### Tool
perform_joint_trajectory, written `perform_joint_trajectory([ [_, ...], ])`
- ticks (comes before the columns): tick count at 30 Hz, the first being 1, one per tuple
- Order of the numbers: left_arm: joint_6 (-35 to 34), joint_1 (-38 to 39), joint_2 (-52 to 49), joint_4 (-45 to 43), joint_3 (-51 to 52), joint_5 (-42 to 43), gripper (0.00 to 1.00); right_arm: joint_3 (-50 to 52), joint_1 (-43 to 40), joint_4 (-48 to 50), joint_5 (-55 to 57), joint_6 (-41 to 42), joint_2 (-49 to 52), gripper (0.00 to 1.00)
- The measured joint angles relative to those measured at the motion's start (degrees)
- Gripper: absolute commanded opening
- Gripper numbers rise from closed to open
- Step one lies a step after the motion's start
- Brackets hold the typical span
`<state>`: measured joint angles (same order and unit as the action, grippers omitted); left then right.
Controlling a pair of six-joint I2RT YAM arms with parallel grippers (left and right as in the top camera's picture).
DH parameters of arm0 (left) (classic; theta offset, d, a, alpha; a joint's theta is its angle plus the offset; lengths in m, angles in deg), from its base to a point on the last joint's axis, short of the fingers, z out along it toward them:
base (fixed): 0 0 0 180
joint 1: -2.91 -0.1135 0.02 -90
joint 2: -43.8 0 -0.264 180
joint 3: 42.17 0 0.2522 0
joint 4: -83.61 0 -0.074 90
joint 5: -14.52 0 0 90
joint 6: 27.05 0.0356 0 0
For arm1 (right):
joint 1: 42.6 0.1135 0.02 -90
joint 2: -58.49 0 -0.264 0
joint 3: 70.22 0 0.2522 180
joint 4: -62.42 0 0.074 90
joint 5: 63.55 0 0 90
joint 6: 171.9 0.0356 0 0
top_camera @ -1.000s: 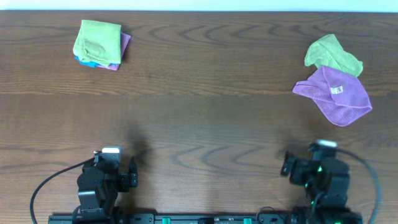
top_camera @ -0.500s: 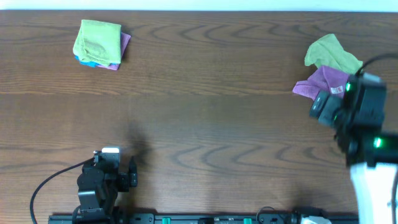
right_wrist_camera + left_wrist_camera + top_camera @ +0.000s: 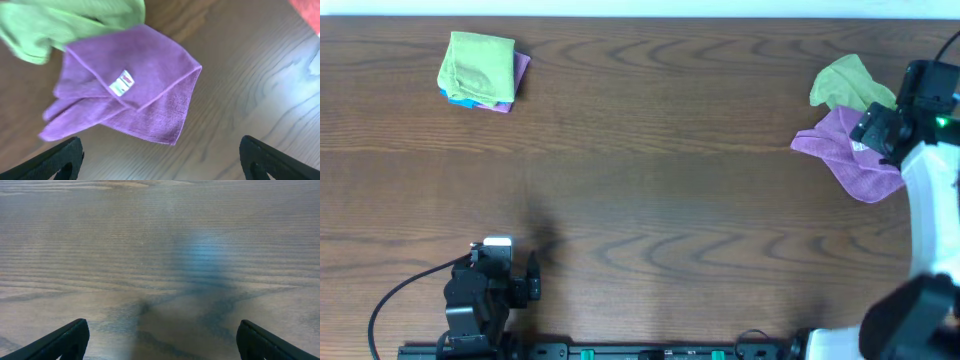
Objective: Fold the cloth
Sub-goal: 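Reach the right gripper to the purple cloth and grasp its tagged corner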
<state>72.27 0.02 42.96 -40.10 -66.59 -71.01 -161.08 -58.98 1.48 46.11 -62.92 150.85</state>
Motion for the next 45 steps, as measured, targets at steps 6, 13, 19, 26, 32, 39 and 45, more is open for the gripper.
perform_joint_trajectory([
  [6,0.00,0.00,0.00,0.00,0.00,0.00,0.95,0.00,-0.33,2.93,-0.61,-0.59,7.89,0.99],
  [13,0.00,0.00,0.00,0.00,0.00,0.00,0.95,0.00,-1.16,8.50,-5.11,-3.34,15.13,0.99],
  [19,0.00,0.00,0.00,0.00,0.00,0.00,0.95,0.00,-2.49,10.69,-9.05,-4.20,18.69,0.93],
  [26,0.00,0.00,0.00,0.00,0.00,0.00,0.95,0.00,-4.59,11.56,-12.00,-4.87,21.11,0.53],
  [32,0.00,0.00,0.00,0.00,0.00,0.00,0.95,0.00,-5.18,12.26,-12.76,-5.01,21.79,0.01],
  [39,0.00,0.00,0.00,0.00,0.00,0.00,0.95,0.00,-5.18,11.06,-15.13,-6.62,21.68,0.01],
  [45,0.00,0.00,0.00,0.00,0.00,0.00,0.95,0.00,-3.52,10.56,-22.43,-9.22,17.92,0.01],
])
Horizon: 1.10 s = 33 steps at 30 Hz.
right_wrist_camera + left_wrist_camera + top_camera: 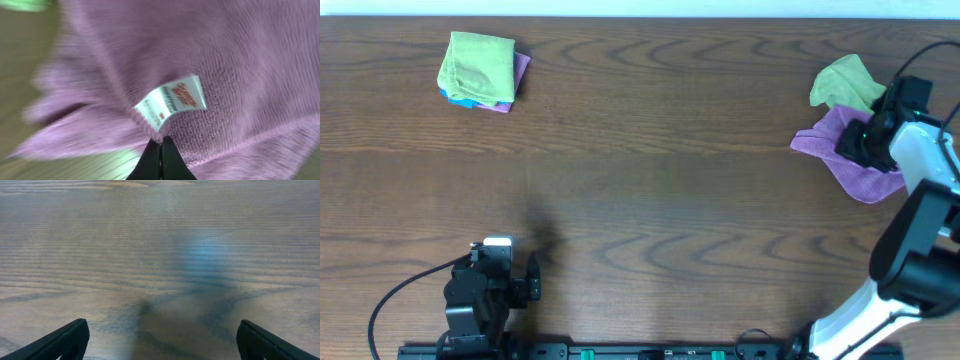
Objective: Fold the cloth
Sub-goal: 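Reach the right gripper to the purple cloth and grasp its tagged corner, then drag the purple cloth with the right gripper to the table center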
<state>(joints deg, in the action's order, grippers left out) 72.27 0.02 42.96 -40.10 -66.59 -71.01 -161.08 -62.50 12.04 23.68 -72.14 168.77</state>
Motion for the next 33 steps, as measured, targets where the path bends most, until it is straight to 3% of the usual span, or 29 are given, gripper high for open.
perform_joint_trajectory([
  [9,0.00,0.00,0.00,0.00,0.00,0.00,0.95,-0.09,11.85,-0.74,-13.66,-1.92,-10.73,0.01],
  [18,0.00,0.00,0.00,0.00,0.00,0.00,0.95,-0.09,31.32,-0.57,-17.11,-1.92,-10.14,0.01],
  [22,0.00,0.00,0.00,0.00,0.00,0.00,0.95,-0.11,40.11,0.83,-17.51,-1.20,-7.85,0.06],
  [27,0.00,0.00,0.00,0.00,0.00,0.00,0.95,-0.09,49.92,2.21,-18.16,-0.50,-3.85,0.19],
  [33,0.00,0.00,0.00,0.00,0.00,0.00,0.95,-0.09,58.62,1.81,-18.34,0.00,-1.31,0.55],
])
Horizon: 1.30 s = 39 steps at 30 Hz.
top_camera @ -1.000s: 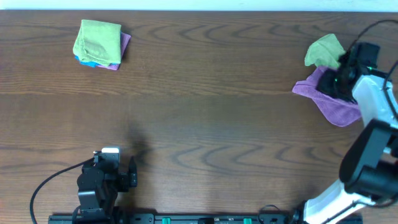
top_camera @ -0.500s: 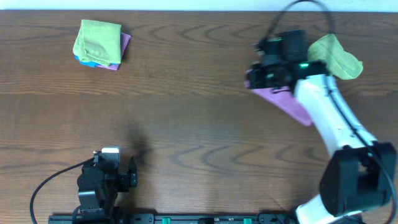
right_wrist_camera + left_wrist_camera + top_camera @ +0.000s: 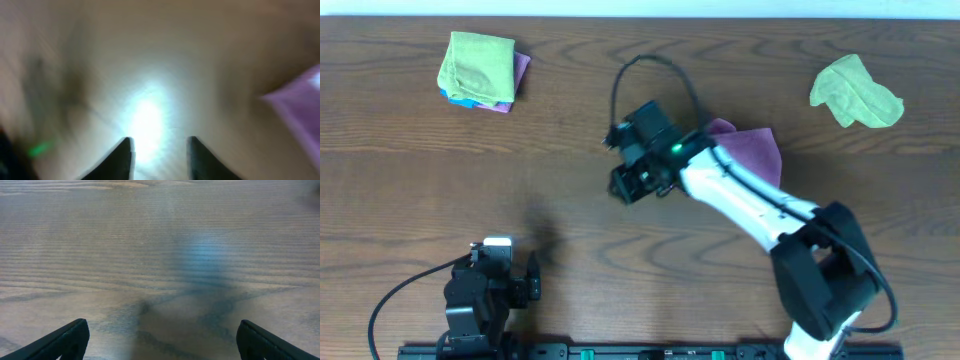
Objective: Fold the cloth
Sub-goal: 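Drag the purple cloth with the right gripper to the table center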
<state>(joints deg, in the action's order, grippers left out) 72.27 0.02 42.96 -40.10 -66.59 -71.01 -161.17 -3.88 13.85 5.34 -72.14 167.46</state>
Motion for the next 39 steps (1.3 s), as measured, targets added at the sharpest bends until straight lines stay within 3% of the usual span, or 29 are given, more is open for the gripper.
perform_joint_trajectory([
  [1,0.00,0.00,0.00,0.00,0.00,0.00,0.95,0.00,0.92,-0.02,-0.04,0.22,0.04,0.61],
  [4,0.00,0.00,0.00,0.00,0.00,0.00,0.95,0.00,2.80,0.02,-0.04,0.44,0.04,0.67],
  [10,0.00,0.00,0.00,0.00,0.00,0.00,0.95,0.00,1.66,-0.04,3.67,2.91,-0.85,0.69],
  [14,0.00,0.00,0.00,0.00,0.00,0.00,0.95,0.00,-1.73,-1.05,5.60,3.93,-4.37,0.72],
  [19,0.00,0.00,0.00,0.00,0.00,0.00,0.95,0.00,-7.48,-6.34,6.71,5.31,-11.52,0.87],
  [27,0.00,0.00,0.00,0.00,0.00,0.00,0.95,0.87,-15.54,-16.37,7.45,5.25,-18.78,0.88],
  [39,-0.20,0.00,0.00,-0.11,0.00,0.24,0.95,26.64,-26.03,-9.11,4.57,6.84,-37.73,0.91],
])
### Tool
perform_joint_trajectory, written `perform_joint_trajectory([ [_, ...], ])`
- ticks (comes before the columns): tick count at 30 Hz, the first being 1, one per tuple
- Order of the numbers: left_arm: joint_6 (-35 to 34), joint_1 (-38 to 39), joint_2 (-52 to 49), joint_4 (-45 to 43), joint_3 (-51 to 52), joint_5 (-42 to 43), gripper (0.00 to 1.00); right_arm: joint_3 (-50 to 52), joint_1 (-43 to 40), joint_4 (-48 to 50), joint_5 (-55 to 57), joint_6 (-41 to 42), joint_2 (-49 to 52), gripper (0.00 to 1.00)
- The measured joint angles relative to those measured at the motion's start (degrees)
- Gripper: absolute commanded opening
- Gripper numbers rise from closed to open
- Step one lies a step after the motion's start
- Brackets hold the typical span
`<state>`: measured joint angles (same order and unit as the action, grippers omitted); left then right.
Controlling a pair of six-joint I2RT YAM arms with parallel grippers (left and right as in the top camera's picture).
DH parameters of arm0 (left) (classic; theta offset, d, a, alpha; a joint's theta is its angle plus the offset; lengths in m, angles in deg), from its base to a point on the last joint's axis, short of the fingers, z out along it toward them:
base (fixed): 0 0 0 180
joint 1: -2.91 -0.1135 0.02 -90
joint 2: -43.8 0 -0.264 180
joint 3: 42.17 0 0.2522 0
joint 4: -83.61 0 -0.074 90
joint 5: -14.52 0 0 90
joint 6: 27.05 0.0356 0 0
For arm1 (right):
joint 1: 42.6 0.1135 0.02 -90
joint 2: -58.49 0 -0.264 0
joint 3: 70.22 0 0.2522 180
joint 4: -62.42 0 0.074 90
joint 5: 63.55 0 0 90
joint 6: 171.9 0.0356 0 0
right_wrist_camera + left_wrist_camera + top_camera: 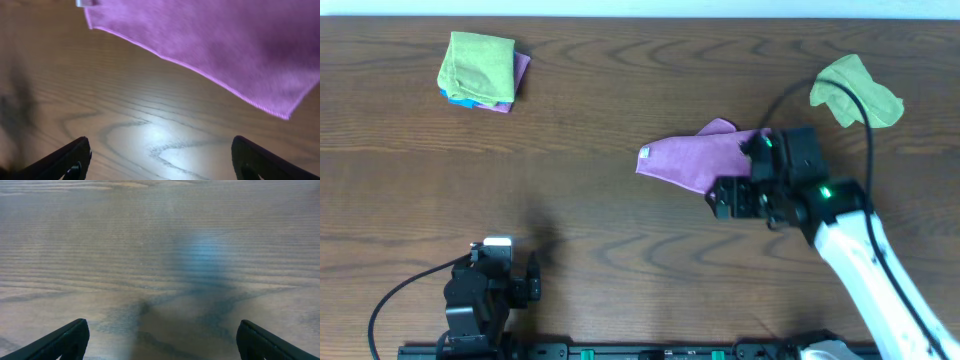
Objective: Fold the cloth
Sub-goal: 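Drag the purple cloth with the right gripper to the table center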
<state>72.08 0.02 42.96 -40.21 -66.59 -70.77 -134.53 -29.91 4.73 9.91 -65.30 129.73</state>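
The purple cloth [705, 155] lies spread out flat near the middle of the table, its white tag [646, 152] at the left corner. In the right wrist view the purple cloth [215, 45] fills the top, with its near hem running diagonally. My right gripper [722, 198] [160, 165] hovers just off the cloth's near edge, open, with only bare wood between its fingers. My left gripper [510, 262] [160, 345] rests open at the front left over bare table, far from the cloth.
A crumpled green cloth [855, 90] lies at the back right. A stack of folded cloths [480, 68], green on top, sits at the back left. The dark wooden table [620, 230] runs to the front rail.
My right gripper was left of centre with the purple cloth trailing behind it. Now the cloth lies flat on the table, and the gripper is open, further right, by its near edge.
The purple cloth lay crumpled at the right edge beside the green one, my right gripper open above it. Then the gripper was shut on it near the tag. Then the cloth was at mid-table behind the gripper. Now it lies spread and released. The left arm never moved.
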Motion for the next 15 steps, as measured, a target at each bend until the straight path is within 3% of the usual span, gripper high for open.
perform_joint_trajectory([
  [7,-5.90,0.00,-0.02,-6.16,0.79,8.11,0.95,13.00,-5.99,7.23,-2.05,5.20,-8.57,0.93],
  [15,-15.34,0.00,-4.50,-7.04,-3.61,16.61,0.95,18.86,-12.50,10.93,-2.82,7.58,-9.42,0.97],
])
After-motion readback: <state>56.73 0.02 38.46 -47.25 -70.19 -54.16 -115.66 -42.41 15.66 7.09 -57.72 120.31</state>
